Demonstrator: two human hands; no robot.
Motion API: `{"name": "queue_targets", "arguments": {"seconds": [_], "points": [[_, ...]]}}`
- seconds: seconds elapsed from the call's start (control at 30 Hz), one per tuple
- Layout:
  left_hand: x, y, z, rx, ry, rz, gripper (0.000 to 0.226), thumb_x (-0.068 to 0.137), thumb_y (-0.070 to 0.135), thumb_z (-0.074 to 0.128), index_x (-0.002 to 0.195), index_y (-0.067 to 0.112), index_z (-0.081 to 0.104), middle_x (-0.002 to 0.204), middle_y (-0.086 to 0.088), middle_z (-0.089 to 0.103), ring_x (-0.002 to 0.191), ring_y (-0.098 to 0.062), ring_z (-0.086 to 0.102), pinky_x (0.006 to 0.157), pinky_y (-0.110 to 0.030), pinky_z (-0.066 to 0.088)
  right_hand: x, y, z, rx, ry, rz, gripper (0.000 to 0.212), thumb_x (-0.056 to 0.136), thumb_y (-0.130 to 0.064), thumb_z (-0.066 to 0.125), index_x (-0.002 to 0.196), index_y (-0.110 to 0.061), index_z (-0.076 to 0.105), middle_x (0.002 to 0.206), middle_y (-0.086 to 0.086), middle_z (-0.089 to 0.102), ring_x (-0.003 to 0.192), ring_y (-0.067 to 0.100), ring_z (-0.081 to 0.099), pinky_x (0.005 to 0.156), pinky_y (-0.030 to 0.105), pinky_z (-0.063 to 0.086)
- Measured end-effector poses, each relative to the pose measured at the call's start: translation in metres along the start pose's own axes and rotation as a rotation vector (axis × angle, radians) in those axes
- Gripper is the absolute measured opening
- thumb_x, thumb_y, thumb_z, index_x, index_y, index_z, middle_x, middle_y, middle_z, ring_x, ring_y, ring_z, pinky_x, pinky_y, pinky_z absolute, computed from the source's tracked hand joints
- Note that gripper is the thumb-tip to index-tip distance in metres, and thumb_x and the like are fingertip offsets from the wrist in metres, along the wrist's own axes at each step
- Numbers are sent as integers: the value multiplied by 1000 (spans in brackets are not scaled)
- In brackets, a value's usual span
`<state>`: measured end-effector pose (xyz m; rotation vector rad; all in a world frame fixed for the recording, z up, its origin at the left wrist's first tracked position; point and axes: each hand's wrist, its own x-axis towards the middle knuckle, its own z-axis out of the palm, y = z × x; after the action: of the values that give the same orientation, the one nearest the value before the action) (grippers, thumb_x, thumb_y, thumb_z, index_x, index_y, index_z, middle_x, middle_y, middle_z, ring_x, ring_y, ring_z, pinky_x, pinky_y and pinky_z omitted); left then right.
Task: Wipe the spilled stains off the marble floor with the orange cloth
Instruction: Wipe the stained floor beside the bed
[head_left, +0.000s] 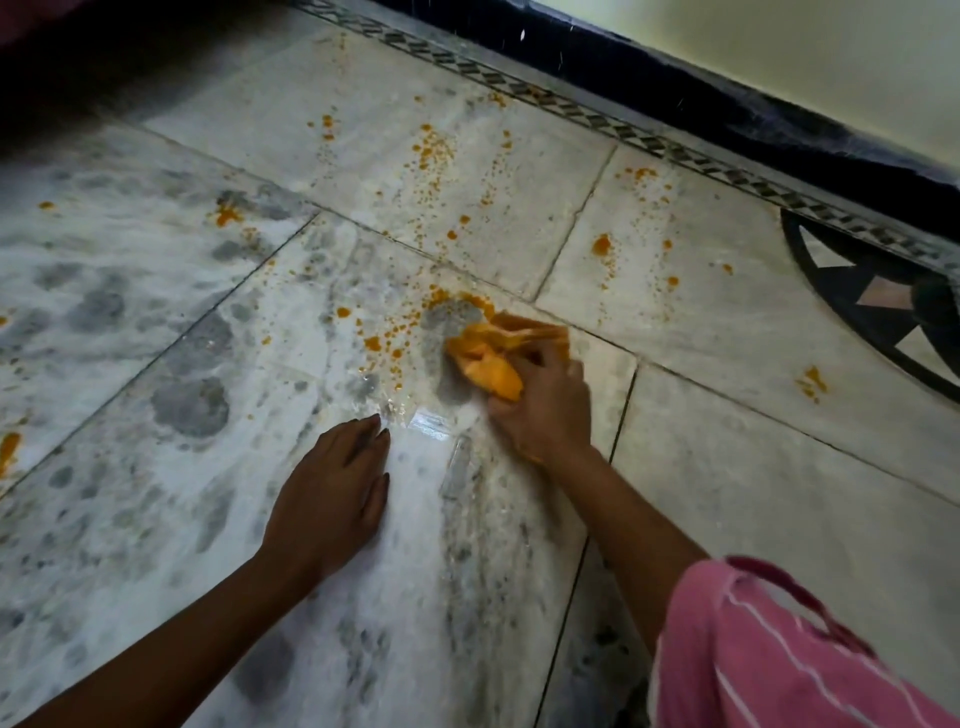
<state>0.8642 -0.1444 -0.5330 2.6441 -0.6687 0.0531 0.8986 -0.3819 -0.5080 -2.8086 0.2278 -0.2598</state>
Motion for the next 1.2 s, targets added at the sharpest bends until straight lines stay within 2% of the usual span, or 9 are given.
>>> {"name": "queue_targets", "arguments": {"seconds": [0.13, 0.2, 0.3, 0.4, 0.6, 0.77, 0.87, 1.03, 1.2], "points": [[2, -1, 0, 10, 10, 15, 47, 83, 27, 41, 114, -2, 62, 120, -21, 59, 106, -35, 54, 90, -34, 37, -73, 35, -26, -2, -26, -259, 57, 62, -54, 50, 112, -30, 66, 118, 3, 62, 82, 34, 56, 64, 31, 46], [3, -3, -1, 21, 12, 22, 48, 84, 28, 41, 115, -1, 62, 120, -20, 59, 106, -34, 54, 90, -33, 36, -84, 73, -41, -44, -38, -155, 56, 63, -52, 56, 113, -28, 66, 121, 2, 61, 82, 32, 56, 62, 26, 39], [4, -5, 0, 25, -3, 12, 48, 84, 29, 41, 114, -1, 62, 120, -20, 59, 105, -35, 54, 90, -32, 35, -49, 107, -43, -98, -18, 95, 47, 73, -43, 68, 116, -22, 65, 131, 3, 51, 99, 34, 48, 68, 30, 37], [4, -6, 1, 27, -16, 7, 49, 84, 31, 41, 114, -1, 63, 121, -19, 59, 105, -35, 55, 90, -34, 39, 19, 95, -26, -74, 12, 233, 47, 77, -51, 60, 116, -26, 64, 136, 4, 47, 114, 40, 42, 90, 40, 38], [2, -16, -6, 27, 15, 8, 49, 84, 34, 41, 115, 3, 62, 121, -16, 59, 107, -29, 52, 84, -33, 48, 43, -4, 14, -33, -73, -7, 49, 79, -45, 55, 125, -27, 55, 139, 2, 42, 122, 40, 34, 99, 52, 35], [3, -16, -5, 22, 53, -39, 48, 83, 33, 42, 112, 1, 63, 118, -16, 61, 106, -25, 48, 86, -28, 37, -46, 39, -20, -55, -133, -359, 60, 67, -58, 49, 120, -32, 61, 126, 2, 59, 91, 34, 55, 72, 42, 51], [0, -17, -7, 19, 70, -59, 48, 84, 33, 42, 112, 1, 64, 118, -15, 61, 106, -26, 51, 87, -27, 37, -47, 97, -44, -132, -93, -231, 59, 67, -54, 54, 119, -29, 63, 128, 3, 59, 86, 34, 55, 65, 34, 45], [-3, -11, -4, 11, 89, -68, 56, 95, 36, 26, 113, -1, 63, 120, -17, 60, 109, -28, 50, 93, -32, 37, 54, 76, -15, -129, -27, 82, 56, 75, -61, 46, 121, -32, 59, 137, -1, 48, 108, 40, 47, 88, 44, 39], [-2, -16, -5, 44, 85, -41, 59, 97, 39, 22, 114, 0, 64, 121, -16, 61, 111, -25, 48, 93, -31, 36, 74, -35, 28, -106, -141, -73, 55, 80, -45, 56, 133, -33, 45, 142, -3, 40, 126, 38, 30, 100, 53, 34]]}}
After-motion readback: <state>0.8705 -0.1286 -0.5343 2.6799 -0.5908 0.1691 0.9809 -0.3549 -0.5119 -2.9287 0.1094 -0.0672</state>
